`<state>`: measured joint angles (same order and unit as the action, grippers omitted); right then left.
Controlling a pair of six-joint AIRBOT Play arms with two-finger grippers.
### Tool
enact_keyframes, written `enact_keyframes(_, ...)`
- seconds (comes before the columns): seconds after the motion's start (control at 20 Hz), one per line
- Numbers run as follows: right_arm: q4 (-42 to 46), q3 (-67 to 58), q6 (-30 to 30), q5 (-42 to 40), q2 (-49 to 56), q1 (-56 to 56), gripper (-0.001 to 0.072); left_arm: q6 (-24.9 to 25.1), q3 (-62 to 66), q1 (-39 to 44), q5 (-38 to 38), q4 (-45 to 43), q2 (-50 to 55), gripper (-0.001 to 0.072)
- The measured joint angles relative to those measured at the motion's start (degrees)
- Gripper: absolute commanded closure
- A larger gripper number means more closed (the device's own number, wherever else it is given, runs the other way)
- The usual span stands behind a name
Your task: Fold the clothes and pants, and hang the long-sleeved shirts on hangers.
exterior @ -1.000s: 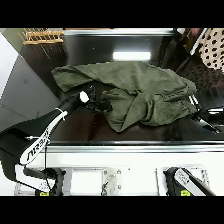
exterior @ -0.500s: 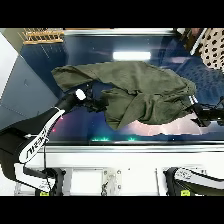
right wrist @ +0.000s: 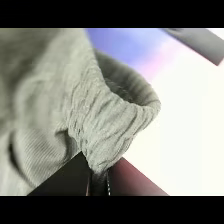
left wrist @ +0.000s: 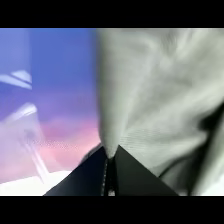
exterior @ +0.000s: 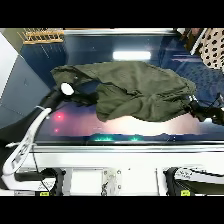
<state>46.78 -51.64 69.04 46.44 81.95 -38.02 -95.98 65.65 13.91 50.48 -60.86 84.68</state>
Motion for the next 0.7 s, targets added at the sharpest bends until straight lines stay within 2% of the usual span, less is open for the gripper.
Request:
enact_keyframes(0.2,4.76,-0.28,-1.99,10.58,-12.92,0.00,0.0661,-0.26,0.00,-7.17,8.81,-5.40,-14.03,0.0700)
enact_keyframes(0.4,8.63,-0.37,-0.31,18.14,-27.23,0.02,0.0662,-0.55,0.00,-12.13,18.03,-6.99,-29.31,0.0700)
enact_keyframes(0.55,10.29,-0.42,2.73,20.28,-34.73,0.02,0.0661,-1.60,0.02,-13.55,20.94,-7.61,-37.35,0.0700)
enact_keyframes(0.7,11.04,-0.42,5.11,21.09,-38.27,0.02,0.0661,-1.25,0.57,-14.01,20.94,-7.93,-38.38,0.0700)
